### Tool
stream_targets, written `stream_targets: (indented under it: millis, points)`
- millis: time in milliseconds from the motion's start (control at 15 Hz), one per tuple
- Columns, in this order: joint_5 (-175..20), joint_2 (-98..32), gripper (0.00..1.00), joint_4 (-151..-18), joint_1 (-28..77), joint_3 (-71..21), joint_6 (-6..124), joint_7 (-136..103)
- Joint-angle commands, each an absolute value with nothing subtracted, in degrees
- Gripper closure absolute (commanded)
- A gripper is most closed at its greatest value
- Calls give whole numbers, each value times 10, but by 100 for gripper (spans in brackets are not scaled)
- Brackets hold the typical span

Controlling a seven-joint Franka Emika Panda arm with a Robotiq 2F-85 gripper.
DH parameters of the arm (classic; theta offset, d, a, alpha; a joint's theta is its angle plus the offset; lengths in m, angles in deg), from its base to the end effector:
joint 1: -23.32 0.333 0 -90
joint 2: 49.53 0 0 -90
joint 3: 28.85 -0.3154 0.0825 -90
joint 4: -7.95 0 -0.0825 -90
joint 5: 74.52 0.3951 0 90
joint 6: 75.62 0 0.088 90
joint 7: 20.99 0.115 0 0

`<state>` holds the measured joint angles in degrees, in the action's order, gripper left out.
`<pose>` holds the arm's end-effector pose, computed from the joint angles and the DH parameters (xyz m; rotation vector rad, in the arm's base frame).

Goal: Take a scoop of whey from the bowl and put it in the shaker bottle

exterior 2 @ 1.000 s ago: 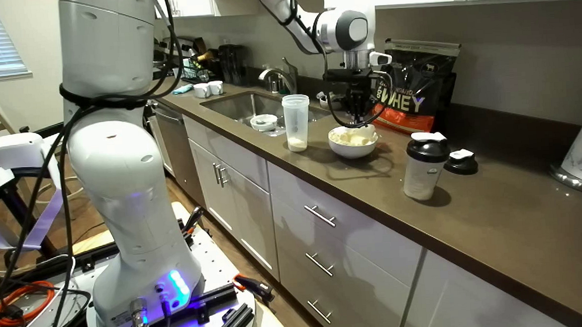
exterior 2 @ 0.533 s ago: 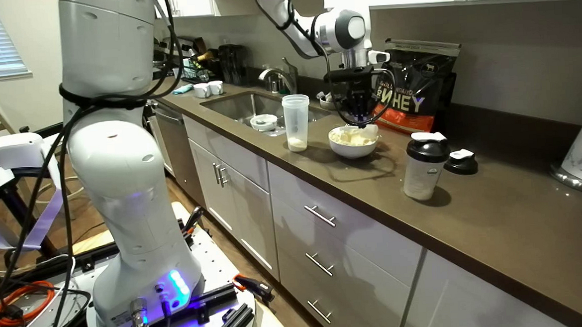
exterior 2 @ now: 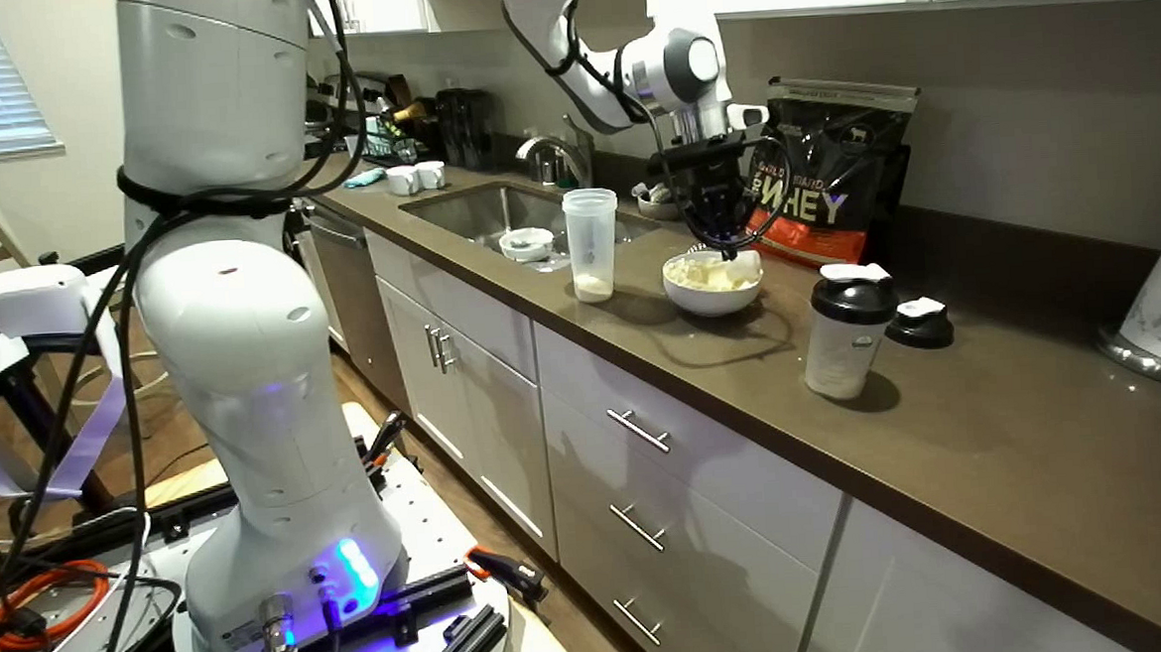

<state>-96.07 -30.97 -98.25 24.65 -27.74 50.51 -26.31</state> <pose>0.6427 -0.0119 0.3379 2.7933 0.4475 0.0132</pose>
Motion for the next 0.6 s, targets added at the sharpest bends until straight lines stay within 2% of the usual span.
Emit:
stream_targets:
  millis: [0,533]
  points:
    - [-1009,-315,99,-1005,253,-263,530,-250]
    - [-1005,-316,99,-1017,252,-267,524,-260]
